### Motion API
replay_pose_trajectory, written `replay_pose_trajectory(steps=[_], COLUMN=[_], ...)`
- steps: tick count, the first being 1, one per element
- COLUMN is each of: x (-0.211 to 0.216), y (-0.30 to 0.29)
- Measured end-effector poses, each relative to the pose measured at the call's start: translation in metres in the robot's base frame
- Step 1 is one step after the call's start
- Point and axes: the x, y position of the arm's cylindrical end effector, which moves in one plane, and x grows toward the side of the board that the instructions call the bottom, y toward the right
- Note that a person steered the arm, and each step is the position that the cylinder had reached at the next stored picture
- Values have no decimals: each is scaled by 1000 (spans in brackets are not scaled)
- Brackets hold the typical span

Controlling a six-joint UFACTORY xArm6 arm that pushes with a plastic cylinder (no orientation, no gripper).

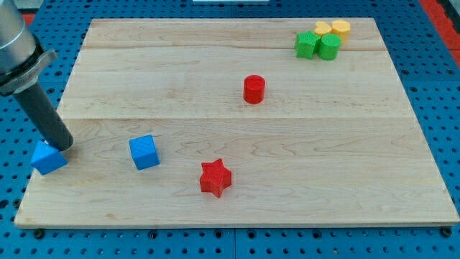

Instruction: Push the blue triangle closer to the blue cube

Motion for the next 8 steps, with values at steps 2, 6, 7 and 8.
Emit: replay_pose_trajectory(steps=[2, 6, 7, 8], x=[-28, 18, 14, 13], y=[-44, -31, -3, 103])
